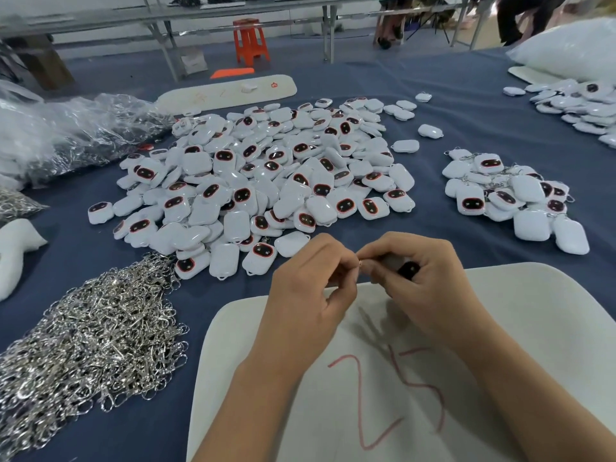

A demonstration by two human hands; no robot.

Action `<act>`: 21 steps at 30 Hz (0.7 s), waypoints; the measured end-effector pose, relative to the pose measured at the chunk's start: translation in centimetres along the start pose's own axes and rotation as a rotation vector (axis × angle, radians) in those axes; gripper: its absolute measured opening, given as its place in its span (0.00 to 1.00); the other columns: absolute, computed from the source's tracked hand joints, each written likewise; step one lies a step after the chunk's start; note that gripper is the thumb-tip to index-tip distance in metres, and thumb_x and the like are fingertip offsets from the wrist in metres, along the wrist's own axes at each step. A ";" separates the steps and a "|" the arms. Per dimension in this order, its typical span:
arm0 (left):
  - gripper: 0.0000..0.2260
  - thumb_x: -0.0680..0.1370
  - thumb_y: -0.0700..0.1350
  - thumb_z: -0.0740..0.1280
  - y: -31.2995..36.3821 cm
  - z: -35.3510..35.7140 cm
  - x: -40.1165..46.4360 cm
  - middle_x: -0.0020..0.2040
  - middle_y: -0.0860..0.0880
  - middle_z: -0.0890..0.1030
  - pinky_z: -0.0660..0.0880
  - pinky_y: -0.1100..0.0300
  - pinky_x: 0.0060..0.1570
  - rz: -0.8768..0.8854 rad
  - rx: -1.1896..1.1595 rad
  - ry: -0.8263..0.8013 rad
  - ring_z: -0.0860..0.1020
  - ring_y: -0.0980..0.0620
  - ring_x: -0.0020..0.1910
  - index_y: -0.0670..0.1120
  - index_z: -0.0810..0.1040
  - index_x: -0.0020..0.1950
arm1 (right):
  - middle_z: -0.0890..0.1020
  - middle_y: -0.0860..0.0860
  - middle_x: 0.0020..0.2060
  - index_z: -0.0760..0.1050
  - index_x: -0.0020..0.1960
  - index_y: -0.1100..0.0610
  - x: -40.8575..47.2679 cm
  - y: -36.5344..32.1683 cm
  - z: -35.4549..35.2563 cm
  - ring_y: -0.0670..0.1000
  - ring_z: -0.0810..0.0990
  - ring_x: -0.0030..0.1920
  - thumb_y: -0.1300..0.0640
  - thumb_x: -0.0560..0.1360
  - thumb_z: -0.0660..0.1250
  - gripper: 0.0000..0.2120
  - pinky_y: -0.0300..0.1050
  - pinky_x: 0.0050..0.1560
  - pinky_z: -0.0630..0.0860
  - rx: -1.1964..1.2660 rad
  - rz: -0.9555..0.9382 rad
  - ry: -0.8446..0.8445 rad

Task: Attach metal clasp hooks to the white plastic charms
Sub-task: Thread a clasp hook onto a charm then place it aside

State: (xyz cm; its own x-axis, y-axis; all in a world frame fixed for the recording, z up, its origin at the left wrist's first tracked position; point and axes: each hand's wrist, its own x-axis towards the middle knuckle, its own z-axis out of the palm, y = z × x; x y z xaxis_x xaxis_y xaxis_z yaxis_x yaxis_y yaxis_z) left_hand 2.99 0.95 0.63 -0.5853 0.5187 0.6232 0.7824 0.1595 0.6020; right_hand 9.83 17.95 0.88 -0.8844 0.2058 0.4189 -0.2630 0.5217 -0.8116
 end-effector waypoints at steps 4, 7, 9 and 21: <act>0.05 0.79 0.33 0.68 0.2 0.2 -0.1 0.45 0.52 0.77 0.74 0.60 0.41 0.013 0.002 0.035 0.76 0.53 0.43 0.43 0.78 0.47 | 0.83 0.44 0.37 0.85 0.47 0.55 0.0 -0.3 0.0 0.49 0.78 0.34 0.69 0.76 0.75 0.09 0.41 0.37 0.73 0.012 -0.027 0.026; 0.04 0.80 0.35 0.67 0.4 0.1 -0.1 0.46 0.52 0.77 0.73 0.64 0.43 -0.002 0.001 0.060 0.76 0.54 0.44 0.43 0.78 0.48 | 0.83 0.48 0.39 0.85 0.47 0.59 -0.2 -0.5 0.4 0.53 0.81 0.38 0.73 0.75 0.74 0.10 0.48 0.39 0.76 -0.091 -0.158 0.105; 0.04 0.80 0.35 0.68 0.4 0.0 -0.2 0.45 0.52 0.77 0.71 0.67 0.43 -0.014 0.015 0.039 0.75 0.54 0.43 0.43 0.78 0.48 | 0.82 0.49 0.39 0.84 0.46 0.61 -0.3 -0.5 0.4 0.51 0.81 0.38 0.74 0.75 0.74 0.09 0.45 0.38 0.76 -0.174 -0.227 0.125; 0.06 0.76 0.37 0.69 -0.2 0.3 -0.5 0.42 0.55 0.76 0.73 0.62 0.39 -0.033 0.078 -0.012 0.75 0.55 0.39 0.46 0.82 0.48 | 0.81 0.52 0.40 0.85 0.48 0.62 0.0 -0.3 -0.2 0.55 0.79 0.38 0.71 0.78 0.69 0.07 0.50 0.38 0.77 -0.469 -0.395 0.003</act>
State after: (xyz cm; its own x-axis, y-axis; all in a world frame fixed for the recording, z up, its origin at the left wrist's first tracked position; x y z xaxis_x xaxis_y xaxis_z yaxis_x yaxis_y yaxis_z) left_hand 3.20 0.91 0.00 -0.6087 0.5223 0.5973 0.7772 0.2412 0.5811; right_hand 10.01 17.90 1.21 -0.7534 -0.0756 0.6532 -0.3727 0.8675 -0.3294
